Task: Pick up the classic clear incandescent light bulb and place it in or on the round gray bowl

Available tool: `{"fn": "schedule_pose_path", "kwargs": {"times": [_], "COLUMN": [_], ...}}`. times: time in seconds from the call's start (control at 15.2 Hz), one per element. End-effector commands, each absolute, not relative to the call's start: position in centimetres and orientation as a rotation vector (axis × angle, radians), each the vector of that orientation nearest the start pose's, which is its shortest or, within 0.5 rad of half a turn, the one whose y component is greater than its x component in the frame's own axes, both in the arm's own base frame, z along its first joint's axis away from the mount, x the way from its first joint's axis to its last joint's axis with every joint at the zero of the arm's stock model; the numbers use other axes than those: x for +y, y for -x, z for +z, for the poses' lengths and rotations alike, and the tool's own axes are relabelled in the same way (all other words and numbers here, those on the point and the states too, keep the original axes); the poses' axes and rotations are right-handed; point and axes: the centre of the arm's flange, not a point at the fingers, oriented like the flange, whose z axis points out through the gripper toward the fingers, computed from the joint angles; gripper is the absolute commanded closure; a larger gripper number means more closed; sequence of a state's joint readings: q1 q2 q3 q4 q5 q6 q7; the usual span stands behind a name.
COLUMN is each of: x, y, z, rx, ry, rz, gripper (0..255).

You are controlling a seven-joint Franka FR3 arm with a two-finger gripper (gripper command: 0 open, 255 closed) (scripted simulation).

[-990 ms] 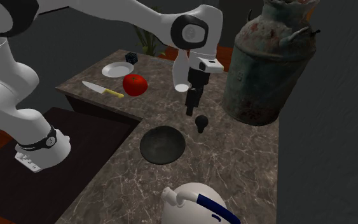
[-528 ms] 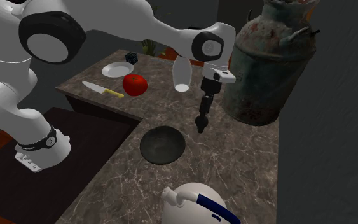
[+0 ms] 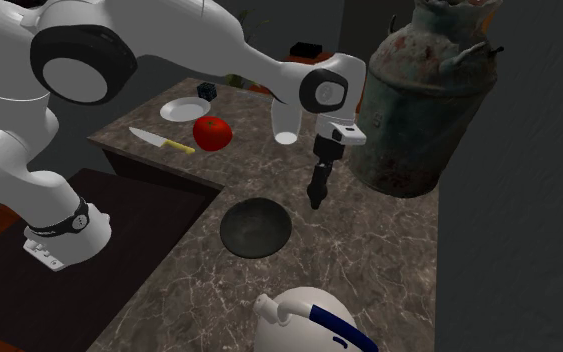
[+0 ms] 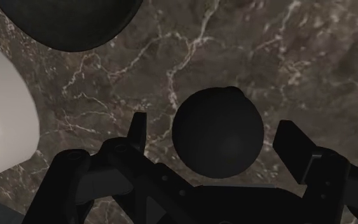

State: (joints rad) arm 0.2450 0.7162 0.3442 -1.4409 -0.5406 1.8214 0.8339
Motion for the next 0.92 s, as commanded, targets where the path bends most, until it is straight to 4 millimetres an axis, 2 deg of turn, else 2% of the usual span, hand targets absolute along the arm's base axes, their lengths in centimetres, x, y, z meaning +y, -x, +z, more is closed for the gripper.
{"fn": "schedule_pose_path", "kwargs": {"times": [0.0,0.26,0.33,0.86], "x": [31.21,31.21,31.21,31.24], "y": [-61.79,-61.78,-61.78,-61.77], "z": [26.52,26.52,26.52,26.51], "rx": [0.138,0.138,0.138,0.138], "ry": [3.523,3.523,3.523,3.523], "rz": [0.069,0.069,0.069,0.069], "gripper": [0,0,255,255]}}
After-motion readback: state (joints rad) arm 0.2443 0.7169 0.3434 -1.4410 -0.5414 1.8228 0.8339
